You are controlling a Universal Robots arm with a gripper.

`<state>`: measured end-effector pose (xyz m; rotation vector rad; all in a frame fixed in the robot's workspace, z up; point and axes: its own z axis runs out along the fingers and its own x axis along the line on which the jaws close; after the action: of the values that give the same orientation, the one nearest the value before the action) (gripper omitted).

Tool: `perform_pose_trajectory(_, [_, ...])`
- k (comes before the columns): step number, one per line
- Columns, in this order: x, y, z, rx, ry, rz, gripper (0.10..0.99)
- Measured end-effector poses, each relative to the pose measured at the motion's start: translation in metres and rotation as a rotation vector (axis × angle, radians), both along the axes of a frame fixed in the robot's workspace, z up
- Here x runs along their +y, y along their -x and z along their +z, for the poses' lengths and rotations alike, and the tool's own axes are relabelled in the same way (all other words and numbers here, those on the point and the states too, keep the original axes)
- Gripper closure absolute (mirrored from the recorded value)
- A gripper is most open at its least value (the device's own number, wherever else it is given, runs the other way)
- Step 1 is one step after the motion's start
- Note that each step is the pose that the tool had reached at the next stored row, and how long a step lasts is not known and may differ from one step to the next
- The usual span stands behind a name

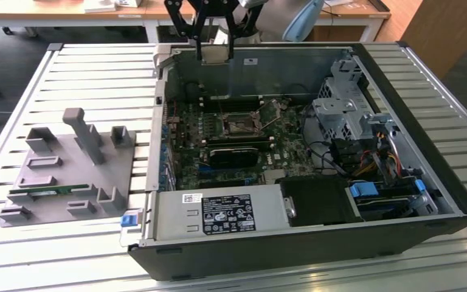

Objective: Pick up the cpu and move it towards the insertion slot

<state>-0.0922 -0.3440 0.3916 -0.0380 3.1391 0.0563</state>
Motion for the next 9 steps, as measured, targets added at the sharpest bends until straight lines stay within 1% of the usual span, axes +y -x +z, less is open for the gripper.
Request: perform_pose_trajectory(9, [0.0012,-0.0039,-0.0003,-0.0058,-0.001,0.0,0.541])
